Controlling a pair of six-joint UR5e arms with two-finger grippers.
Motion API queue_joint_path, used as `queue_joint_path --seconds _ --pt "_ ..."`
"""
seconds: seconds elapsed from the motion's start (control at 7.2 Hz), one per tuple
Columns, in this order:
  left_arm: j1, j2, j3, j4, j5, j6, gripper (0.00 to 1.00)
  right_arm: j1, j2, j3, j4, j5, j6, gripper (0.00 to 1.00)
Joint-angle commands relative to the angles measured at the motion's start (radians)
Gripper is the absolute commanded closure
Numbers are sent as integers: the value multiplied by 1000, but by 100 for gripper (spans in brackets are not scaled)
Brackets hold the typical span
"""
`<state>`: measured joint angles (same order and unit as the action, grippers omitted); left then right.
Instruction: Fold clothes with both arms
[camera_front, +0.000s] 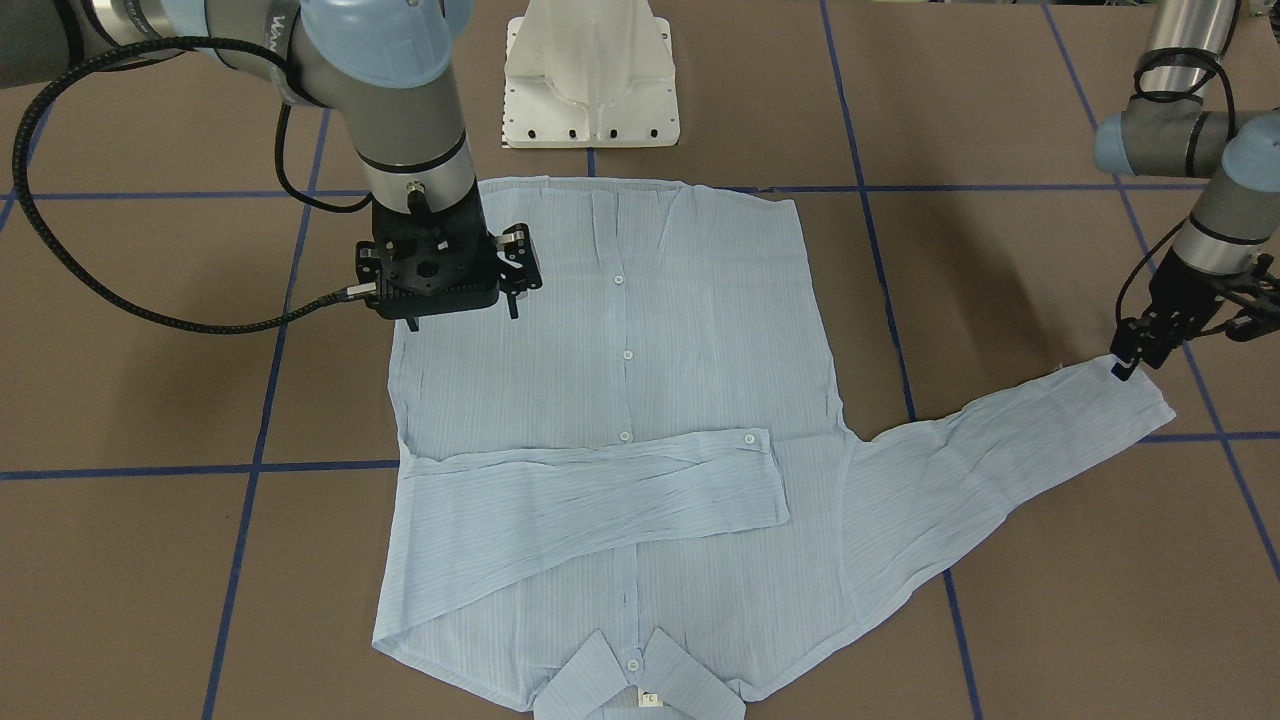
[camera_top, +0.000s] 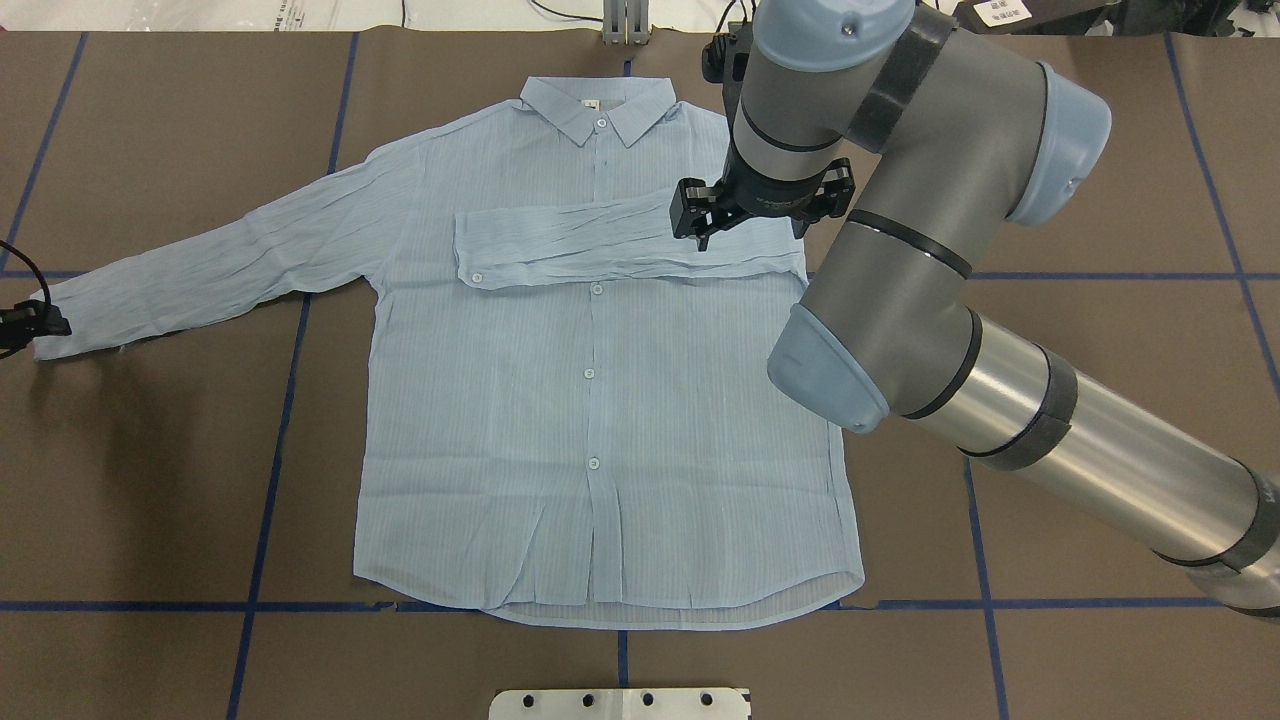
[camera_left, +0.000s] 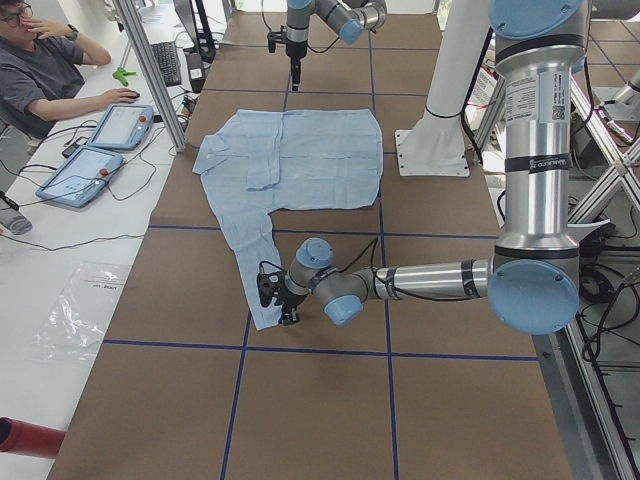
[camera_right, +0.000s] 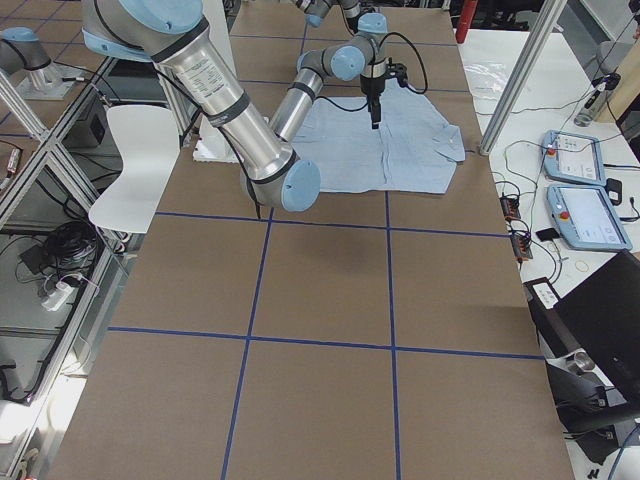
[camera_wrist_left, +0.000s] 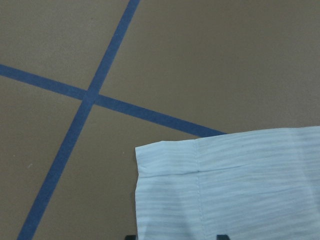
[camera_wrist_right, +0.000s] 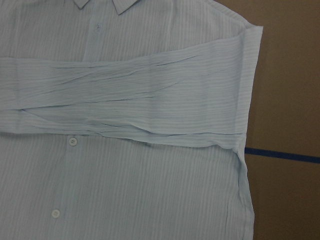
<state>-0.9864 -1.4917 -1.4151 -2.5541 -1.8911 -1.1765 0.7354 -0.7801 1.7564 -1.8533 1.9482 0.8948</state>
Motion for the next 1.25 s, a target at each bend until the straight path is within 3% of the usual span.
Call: queue_joint_path --seconds 0.0,1.11 --pt "0 1 4 0 1 0 41 -1 -1 -1 6 0 -4 0" --pt "8 2 12 3 0 -2 43 -10 -14 -1 43 -2 1 0"
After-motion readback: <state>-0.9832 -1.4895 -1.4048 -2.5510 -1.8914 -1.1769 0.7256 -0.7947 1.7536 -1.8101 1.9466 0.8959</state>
